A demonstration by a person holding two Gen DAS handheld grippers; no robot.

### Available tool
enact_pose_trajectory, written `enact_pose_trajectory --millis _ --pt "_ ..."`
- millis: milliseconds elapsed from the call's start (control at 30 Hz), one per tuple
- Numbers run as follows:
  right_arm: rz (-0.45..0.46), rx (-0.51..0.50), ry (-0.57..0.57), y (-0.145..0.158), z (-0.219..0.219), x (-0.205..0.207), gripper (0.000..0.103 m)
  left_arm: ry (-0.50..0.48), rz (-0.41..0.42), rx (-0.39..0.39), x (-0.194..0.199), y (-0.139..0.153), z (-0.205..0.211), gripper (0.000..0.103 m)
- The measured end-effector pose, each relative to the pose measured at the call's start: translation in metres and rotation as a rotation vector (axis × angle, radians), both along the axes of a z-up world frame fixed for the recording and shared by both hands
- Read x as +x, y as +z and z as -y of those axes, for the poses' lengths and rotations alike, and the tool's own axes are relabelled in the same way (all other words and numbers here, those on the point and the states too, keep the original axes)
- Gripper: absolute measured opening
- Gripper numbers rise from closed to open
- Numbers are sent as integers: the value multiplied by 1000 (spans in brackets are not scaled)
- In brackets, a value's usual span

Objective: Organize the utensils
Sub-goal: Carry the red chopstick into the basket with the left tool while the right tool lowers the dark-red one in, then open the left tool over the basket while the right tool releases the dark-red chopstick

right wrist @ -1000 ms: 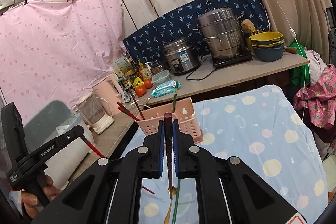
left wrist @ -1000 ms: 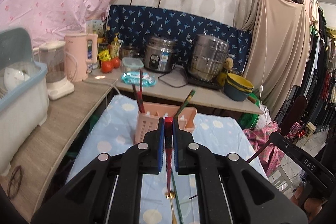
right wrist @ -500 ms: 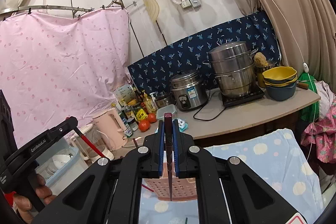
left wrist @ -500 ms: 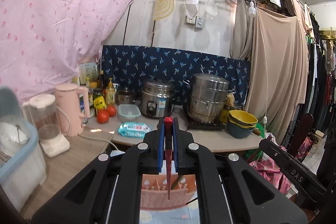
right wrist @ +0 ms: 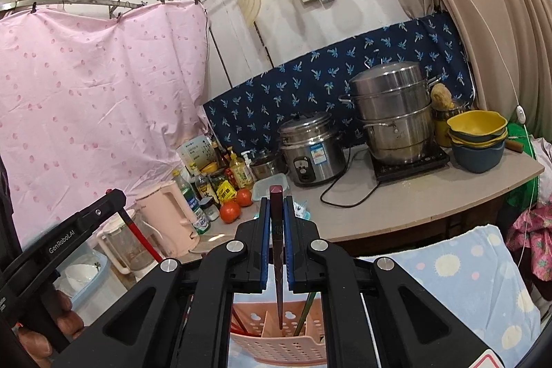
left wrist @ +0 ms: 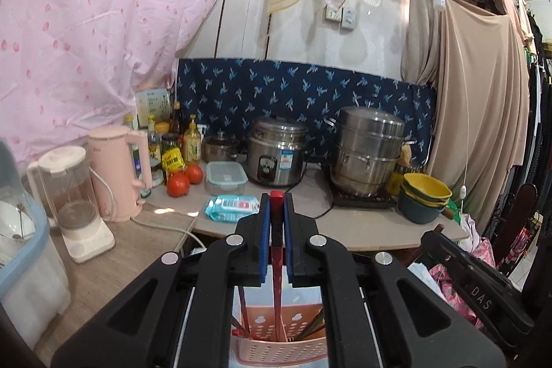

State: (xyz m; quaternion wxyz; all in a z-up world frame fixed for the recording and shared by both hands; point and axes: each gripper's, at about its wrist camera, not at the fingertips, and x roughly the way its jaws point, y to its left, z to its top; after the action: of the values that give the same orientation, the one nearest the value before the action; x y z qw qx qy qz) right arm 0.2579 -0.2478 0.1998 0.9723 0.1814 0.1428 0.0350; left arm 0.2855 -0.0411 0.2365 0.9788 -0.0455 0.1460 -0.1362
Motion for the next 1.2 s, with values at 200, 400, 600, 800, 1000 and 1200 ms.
enact_pose_trajectory --millis 200,400,600,800,1000,1200 --pt "-81 6 20 -36 -9 16 7 -4 -63 12 13 -31 4 7" --pt "-129 -12 20 -54 -15 23 7 -8 -99 23 16 -46 7 7" --pt "-135 -7 7 -57 -13 19 21 9 -104 14 12 -47 5 11" --pt "-118 -11 -4 -52 -10 4 27 24 -109 5 1 -48 0 28" --pt "-127 -17 3 -54 -11 -16 27 20 -122 15 -17 -52 -2 29" --pt "-155 -9 19 -65 -15 -43 27 6 -150 25 -38 -64 -4 29"
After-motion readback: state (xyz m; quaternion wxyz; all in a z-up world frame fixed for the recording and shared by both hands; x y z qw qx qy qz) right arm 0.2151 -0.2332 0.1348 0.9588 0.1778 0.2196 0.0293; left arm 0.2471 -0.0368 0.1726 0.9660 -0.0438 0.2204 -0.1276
